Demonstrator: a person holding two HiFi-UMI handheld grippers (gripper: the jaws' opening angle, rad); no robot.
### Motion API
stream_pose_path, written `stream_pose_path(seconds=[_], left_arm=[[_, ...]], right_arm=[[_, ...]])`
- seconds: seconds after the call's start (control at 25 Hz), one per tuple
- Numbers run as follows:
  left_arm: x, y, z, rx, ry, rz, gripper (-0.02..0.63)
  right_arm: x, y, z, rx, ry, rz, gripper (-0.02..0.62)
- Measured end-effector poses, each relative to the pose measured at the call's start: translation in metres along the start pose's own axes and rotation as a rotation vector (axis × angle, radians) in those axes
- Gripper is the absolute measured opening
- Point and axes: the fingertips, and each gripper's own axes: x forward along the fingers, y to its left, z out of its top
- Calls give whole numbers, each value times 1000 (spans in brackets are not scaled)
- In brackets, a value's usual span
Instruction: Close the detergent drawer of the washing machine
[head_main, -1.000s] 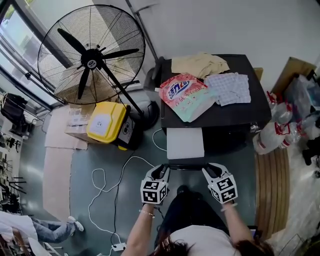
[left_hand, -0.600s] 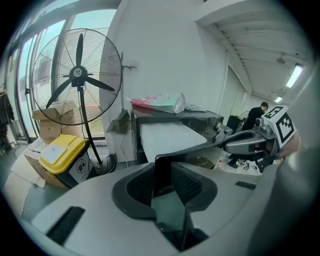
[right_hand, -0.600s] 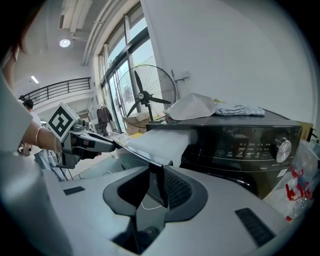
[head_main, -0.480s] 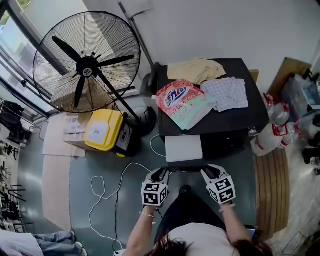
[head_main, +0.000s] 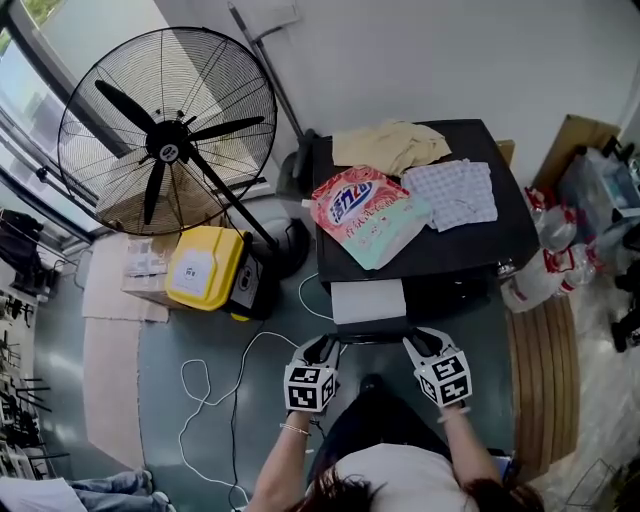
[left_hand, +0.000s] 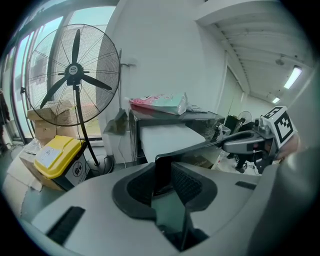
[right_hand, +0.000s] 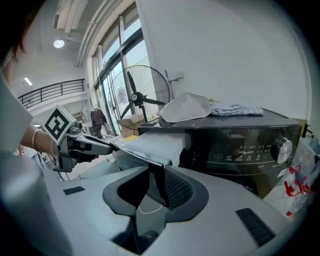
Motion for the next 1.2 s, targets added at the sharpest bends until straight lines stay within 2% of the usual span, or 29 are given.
stream_pose_path(seconds=[0.64, 1.2], left_arm=[[27, 18, 28, 24, -2, -24, 103], [42, 30, 41, -11, -29, -25, 103]], right_arm=[[27, -22, 24, 25, -13, -72, 116], [41, -33, 37, 37, -25, -109, 117]])
